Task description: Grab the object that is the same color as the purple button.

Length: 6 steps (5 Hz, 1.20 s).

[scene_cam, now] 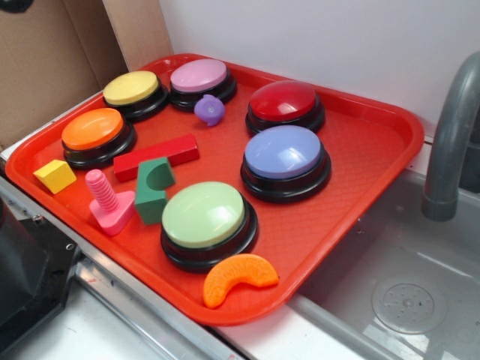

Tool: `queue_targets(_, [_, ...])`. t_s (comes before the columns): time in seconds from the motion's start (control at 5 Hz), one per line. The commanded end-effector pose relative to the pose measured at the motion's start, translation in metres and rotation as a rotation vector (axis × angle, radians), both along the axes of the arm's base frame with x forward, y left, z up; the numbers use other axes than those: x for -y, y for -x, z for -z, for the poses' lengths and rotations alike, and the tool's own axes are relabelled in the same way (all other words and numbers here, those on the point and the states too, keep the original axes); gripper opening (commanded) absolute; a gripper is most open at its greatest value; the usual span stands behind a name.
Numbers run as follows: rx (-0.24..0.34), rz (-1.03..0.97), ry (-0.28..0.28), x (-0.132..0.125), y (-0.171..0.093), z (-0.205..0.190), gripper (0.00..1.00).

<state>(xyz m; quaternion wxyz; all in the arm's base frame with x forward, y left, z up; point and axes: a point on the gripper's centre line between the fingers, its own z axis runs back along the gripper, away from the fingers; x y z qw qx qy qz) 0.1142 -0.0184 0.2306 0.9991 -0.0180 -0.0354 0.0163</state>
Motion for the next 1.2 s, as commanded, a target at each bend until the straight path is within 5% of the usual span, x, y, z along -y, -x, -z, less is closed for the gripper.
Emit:
queue_targets(0.0, [0.020,-0.206,0.082,-0.009,-0.049,0.012,1.00])
queue_targets(0.6, [0.110,-0.725,0.059,-0.045,-0.138,0.055,1.00])
queue_targets(1.0, [0.151,-1.025,0.011,-0.066,-0.172,0.090,1.00])
